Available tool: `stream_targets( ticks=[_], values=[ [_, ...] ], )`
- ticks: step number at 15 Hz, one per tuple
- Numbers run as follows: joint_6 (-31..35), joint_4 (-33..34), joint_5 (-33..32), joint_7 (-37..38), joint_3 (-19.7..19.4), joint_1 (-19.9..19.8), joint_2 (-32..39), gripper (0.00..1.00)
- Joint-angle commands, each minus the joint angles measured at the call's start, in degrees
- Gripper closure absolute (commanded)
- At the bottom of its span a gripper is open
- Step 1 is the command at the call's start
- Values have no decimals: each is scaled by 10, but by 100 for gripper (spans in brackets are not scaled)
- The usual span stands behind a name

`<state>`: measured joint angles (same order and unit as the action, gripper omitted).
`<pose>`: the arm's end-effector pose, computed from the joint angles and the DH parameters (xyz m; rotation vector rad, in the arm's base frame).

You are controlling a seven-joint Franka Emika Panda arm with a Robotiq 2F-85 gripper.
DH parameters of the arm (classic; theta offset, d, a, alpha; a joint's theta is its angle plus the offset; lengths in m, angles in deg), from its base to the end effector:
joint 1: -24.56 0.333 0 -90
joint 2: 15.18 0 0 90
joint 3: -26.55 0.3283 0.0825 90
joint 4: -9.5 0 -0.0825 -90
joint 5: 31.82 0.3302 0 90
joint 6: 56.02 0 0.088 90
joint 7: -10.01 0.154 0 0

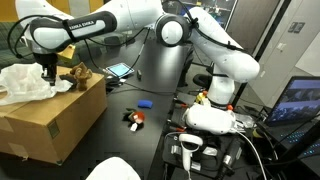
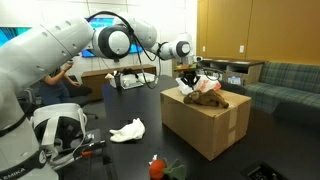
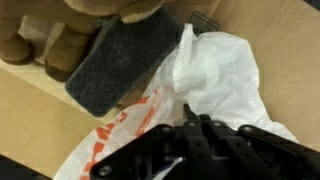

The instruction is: Remove the blue object from the box and replace it with the brown toy, remove the orange plush toy and replace it with the gray duster, remove the white plastic from the box and replace it with the towel

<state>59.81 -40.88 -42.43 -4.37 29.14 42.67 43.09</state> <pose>0.7303 0.2413 0.2676 2.8460 0.9727 0.1997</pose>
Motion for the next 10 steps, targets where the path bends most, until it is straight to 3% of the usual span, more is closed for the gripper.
stream_targets(
  ticks=[1,6,10],
  values=[
    [-8,-67,-10,-97,22,0,-74,100],
    [0,-159,-17,-210,49,11,-163,100],
    [10,-268,-21,-304,64,4,-247,100]
  ],
)
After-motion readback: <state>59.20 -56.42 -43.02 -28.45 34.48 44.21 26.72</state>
